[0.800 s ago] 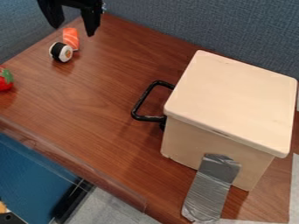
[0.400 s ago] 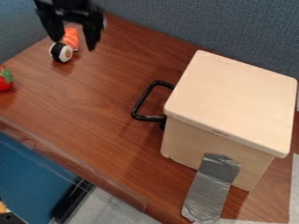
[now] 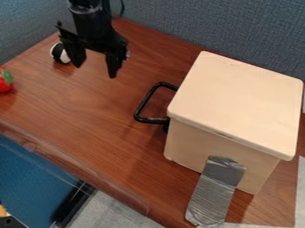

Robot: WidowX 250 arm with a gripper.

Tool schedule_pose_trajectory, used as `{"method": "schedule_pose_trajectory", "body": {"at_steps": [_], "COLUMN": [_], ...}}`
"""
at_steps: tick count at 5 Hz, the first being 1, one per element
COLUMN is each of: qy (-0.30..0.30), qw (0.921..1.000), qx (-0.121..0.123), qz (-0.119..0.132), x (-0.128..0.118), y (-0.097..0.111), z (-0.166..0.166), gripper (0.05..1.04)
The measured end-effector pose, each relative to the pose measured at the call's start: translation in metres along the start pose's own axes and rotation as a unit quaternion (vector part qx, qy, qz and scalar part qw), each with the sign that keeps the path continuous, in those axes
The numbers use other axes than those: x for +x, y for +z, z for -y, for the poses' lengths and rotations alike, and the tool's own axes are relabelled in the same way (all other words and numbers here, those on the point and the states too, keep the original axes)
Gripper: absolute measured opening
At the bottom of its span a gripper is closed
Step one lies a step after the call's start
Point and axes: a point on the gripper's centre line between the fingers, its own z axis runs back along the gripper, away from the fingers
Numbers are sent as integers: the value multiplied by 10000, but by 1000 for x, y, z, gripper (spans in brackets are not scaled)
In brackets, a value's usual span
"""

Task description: Open the drawer

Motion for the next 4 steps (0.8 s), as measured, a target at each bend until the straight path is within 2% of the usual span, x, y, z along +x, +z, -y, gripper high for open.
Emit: {"method": "schedule_pose_trajectory", "body": {"at_steps": [1, 2, 3, 4], "qy": [-36, 81, 223, 367], "qw": [10000, 9998, 9985, 9979], "qx": [-11, -179, -463, -507], "qz": [37, -68, -166, -144], "x": [-3, -3, 4, 11], "y": [-4, -10, -14, -18], "z": [7, 12, 21, 22], "gripper": [1000, 1000, 1000, 1000]}}
